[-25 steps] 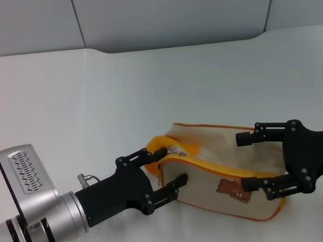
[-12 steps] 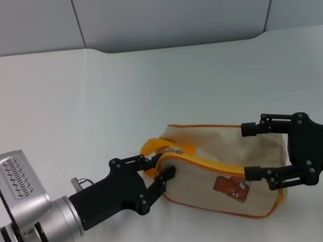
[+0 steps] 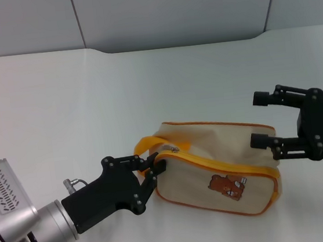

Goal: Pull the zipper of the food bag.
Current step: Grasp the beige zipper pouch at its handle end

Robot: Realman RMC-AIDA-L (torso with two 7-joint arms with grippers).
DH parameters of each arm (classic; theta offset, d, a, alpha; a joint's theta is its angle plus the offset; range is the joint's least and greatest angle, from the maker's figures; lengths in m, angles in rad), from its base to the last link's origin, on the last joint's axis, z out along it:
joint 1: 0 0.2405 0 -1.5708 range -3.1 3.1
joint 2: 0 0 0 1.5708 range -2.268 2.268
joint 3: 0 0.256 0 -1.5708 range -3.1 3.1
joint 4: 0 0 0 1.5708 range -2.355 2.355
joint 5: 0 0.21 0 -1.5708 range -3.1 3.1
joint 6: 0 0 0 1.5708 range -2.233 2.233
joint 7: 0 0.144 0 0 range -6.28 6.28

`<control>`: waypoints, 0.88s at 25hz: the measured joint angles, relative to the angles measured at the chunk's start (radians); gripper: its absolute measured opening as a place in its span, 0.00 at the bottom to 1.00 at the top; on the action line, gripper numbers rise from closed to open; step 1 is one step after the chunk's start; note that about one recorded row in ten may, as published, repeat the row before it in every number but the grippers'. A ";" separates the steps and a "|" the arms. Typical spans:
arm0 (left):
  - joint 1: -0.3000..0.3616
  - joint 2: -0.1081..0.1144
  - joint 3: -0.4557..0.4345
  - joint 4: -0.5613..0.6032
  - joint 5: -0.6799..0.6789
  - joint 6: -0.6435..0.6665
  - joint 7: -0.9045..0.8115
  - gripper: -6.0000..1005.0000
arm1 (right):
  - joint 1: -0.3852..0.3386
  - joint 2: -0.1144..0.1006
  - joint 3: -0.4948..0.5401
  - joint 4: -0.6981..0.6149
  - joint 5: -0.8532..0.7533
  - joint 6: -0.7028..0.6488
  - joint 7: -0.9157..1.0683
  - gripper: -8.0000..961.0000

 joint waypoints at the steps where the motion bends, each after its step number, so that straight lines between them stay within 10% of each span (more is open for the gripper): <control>1: 0.000 0.000 0.000 0.000 0.000 0.000 0.000 0.17 | 0.000 0.000 0.000 0.000 0.000 0.000 0.000 0.87; 12: -0.005 0.003 -0.020 0.019 -0.005 0.045 0.041 0.10 | -0.010 0.021 0.001 0.001 0.091 0.100 -0.065 0.87; 22: -0.117 0.006 -0.057 0.159 -0.007 0.179 0.107 0.09 | -0.001 0.051 -0.006 0.295 0.320 0.211 -0.701 0.87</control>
